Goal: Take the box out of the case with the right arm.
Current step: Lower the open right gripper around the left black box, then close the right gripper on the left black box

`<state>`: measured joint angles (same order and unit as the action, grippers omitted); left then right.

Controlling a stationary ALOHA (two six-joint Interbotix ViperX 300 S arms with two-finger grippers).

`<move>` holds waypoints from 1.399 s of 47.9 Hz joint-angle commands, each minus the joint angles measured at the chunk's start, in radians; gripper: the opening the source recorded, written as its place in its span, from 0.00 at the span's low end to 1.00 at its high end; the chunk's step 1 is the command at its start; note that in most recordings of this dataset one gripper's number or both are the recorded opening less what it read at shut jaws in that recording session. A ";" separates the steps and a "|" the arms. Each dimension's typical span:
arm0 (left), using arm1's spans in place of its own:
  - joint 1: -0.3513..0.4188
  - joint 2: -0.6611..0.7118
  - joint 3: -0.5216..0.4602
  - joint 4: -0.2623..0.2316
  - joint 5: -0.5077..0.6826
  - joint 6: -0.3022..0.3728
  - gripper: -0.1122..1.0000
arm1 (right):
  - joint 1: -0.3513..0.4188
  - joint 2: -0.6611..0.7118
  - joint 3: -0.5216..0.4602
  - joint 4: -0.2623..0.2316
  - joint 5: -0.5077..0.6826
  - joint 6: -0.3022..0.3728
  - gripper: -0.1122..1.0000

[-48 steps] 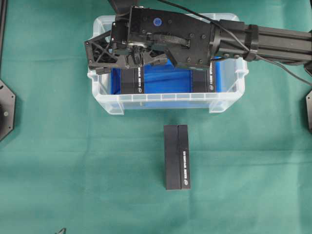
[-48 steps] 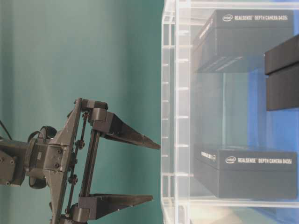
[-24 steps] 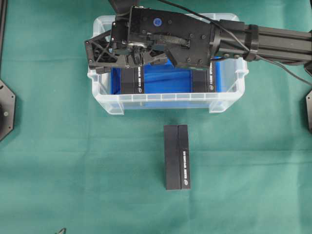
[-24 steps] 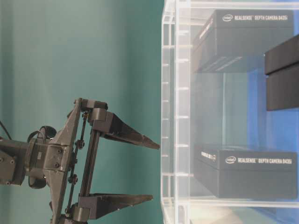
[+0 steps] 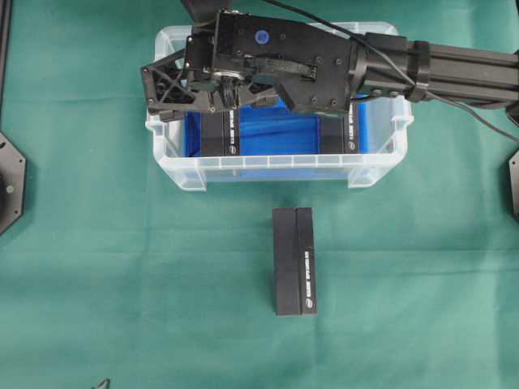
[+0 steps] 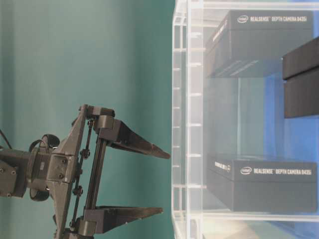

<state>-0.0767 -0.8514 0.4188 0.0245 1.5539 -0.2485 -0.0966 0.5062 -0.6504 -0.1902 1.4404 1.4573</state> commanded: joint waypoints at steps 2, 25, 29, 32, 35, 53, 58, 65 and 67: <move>-0.002 0.005 -0.009 0.003 -0.005 -0.002 0.10 | 0.003 -0.025 -0.012 -0.020 -0.002 0.002 0.97; -0.002 0.008 -0.003 0.003 -0.005 -0.006 0.10 | -0.002 -0.026 0.137 -0.046 -0.137 0.048 0.97; -0.002 0.008 0.000 0.003 -0.005 -0.006 0.10 | -0.003 -0.025 0.164 -0.048 -0.156 0.052 0.97; -0.002 0.009 0.000 0.003 -0.005 -0.006 0.10 | -0.003 -0.025 0.186 -0.046 -0.178 0.054 0.97; -0.002 0.009 0.000 0.003 -0.005 -0.006 0.10 | -0.003 -0.025 0.204 -0.048 -0.202 0.057 0.97; -0.002 0.011 0.002 0.003 -0.005 -0.005 0.10 | -0.009 -0.026 0.308 -0.046 -0.333 0.110 0.97; -0.002 0.011 0.002 0.002 -0.006 -0.005 0.10 | -0.015 -0.025 0.314 -0.046 -0.336 0.110 0.97; -0.002 0.012 0.002 0.003 -0.008 -0.005 0.10 | -0.025 -0.025 0.319 -0.046 -0.344 0.110 0.97; -0.002 0.012 0.002 0.003 -0.008 -0.005 0.10 | -0.025 -0.025 0.321 -0.046 -0.348 0.110 0.97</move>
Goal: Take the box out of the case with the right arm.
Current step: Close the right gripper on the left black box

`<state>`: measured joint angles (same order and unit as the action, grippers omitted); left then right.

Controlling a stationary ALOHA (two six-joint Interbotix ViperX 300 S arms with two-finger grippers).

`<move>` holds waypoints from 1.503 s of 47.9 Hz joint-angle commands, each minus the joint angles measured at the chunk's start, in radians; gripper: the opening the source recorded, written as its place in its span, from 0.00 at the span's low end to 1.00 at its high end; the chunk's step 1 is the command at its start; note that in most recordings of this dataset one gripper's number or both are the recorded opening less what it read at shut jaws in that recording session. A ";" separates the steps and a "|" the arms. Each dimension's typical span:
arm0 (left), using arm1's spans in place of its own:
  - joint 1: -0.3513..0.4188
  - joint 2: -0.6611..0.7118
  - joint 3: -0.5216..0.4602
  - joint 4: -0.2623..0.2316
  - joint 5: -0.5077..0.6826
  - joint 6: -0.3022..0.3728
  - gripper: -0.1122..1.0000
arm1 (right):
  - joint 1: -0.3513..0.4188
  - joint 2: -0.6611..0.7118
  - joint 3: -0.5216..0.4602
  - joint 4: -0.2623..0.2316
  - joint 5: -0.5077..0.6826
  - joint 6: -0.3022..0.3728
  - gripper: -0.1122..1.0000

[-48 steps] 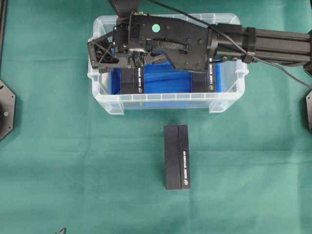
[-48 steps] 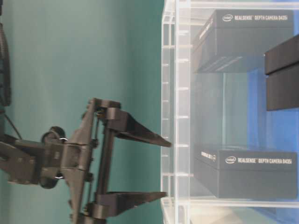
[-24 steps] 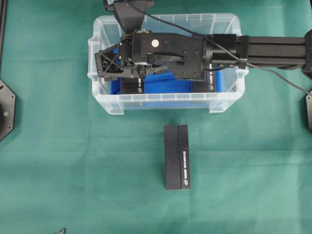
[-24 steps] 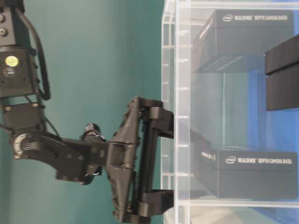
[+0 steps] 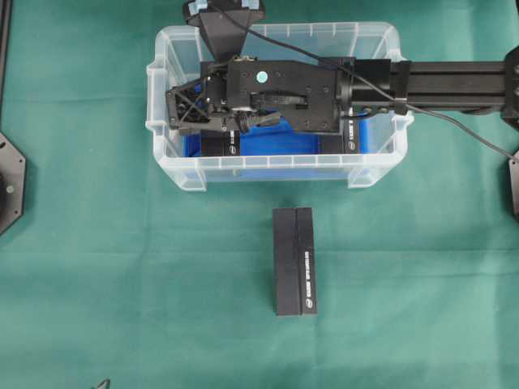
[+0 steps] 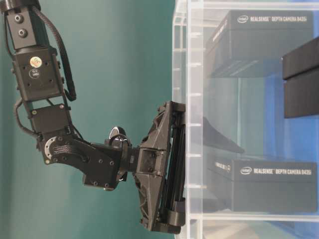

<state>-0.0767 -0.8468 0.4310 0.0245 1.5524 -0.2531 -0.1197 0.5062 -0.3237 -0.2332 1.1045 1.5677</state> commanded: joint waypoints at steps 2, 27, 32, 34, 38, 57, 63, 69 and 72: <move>-0.002 0.006 -0.011 0.003 -0.006 0.000 0.10 | -0.003 -0.025 -0.003 -0.003 -0.015 0.000 0.97; -0.002 0.006 -0.006 0.002 -0.006 0.002 0.10 | -0.006 -0.005 0.012 0.055 -0.052 0.023 0.93; -0.002 0.005 -0.006 0.003 -0.006 0.002 0.10 | -0.006 -0.005 0.012 0.057 -0.049 0.023 0.80; -0.002 0.005 -0.006 0.003 -0.008 0.002 0.10 | -0.006 -0.005 0.011 0.058 -0.044 0.025 0.74; -0.003 0.005 -0.006 0.003 -0.006 0.002 0.10 | -0.006 -0.005 0.006 0.057 -0.032 0.028 0.73; -0.003 0.003 -0.006 0.003 -0.008 0.002 0.10 | -0.005 -0.006 -0.055 0.040 0.031 0.032 0.72; -0.002 0.003 -0.006 0.003 -0.008 0.002 0.10 | -0.002 -0.017 -0.101 0.028 0.080 0.032 0.72; -0.002 0.002 -0.006 0.003 -0.008 0.002 0.10 | 0.008 -0.035 -0.156 0.005 0.155 0.032 0.72; -0.002 0.002 -0.006 0.003 -0.006 0.002 0.10 | 0.012 -0.044 -0.190 -0.012 0.190 0.032 0.72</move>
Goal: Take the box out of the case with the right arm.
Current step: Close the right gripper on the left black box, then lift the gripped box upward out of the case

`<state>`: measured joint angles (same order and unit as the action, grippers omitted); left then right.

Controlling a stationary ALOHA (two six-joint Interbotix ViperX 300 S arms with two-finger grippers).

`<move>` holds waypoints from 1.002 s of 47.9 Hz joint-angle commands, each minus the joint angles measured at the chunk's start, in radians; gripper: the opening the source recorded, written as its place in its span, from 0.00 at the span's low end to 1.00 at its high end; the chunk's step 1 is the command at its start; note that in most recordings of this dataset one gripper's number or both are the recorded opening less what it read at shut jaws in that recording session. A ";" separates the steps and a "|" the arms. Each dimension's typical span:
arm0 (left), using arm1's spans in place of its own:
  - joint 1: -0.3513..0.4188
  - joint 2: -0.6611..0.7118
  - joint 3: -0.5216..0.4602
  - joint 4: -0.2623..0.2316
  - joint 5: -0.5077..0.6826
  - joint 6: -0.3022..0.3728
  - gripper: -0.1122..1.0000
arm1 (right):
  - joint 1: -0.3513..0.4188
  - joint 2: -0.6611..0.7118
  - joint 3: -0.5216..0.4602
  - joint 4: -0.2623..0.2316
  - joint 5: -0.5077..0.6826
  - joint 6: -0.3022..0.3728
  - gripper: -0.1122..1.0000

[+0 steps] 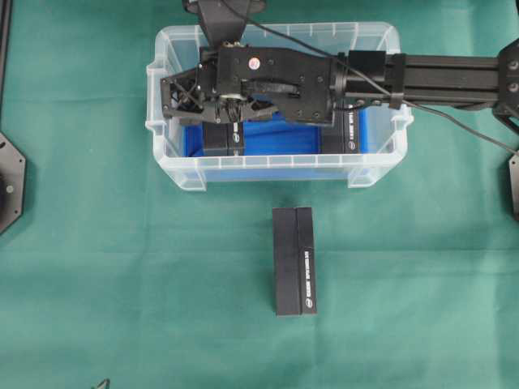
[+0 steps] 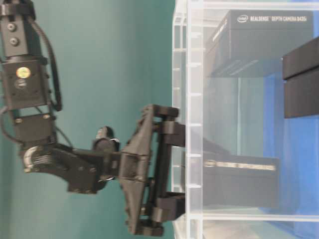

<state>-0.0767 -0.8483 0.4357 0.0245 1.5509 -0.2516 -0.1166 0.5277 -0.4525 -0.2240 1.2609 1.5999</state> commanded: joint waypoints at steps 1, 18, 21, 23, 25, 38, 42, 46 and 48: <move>-0.002 0.005 -0.011 0.003 -0.006 0.000 0.10 | 0.012 -0.067 -0.072 -0.026 0.043 0.000 0.72; -0.002 0.003 -0.009 0.003 -0.006 0.005 0.10 | 0.057 -0.087 -0.282 -0.146 0.252 -0.008 0.72; -0.002 0.003 -0.009 0.002 -0.006 0.005 0.10 | 0.064 -0.087 -0.322 -0.166 0.278 -0.008 0.72; -0.002 0.005 -0.009 0.003 -0.006 0.005 0.10 | 0.069 -0.087 -0.344 -0.176 0.288 -0.008 0.72; -0.002 0.005 -0.008 0.003 -0.006 0.005 0.10 | 0.075 -0.087 -0.365 -0.189 0.296 -0.009 0.71; -0.002 0.005 -0.008 0.003 -0.008 0.002 0.10 | 0.097 -0.087 -0.462 -0.221 0.359 -0.012 0.71; -0.002 0.003 -0.008 0.003 -0.008 0.000 0.10 | 0.098 -0.087 -0.466 -0.221 0.367 -0.020 0.71; -0.002 0.005 -0.008 0.003 -0.006 0.000 0.10 | 0.100 -0.087 -0.465 -0.216 0.365 -0.020 0.71; -0.002 0.005 -0.008 0.003 -0.006 -0.002 0.10 | 0.101 -0.087 -0.466 -0.216 0.365 -0.020 0.71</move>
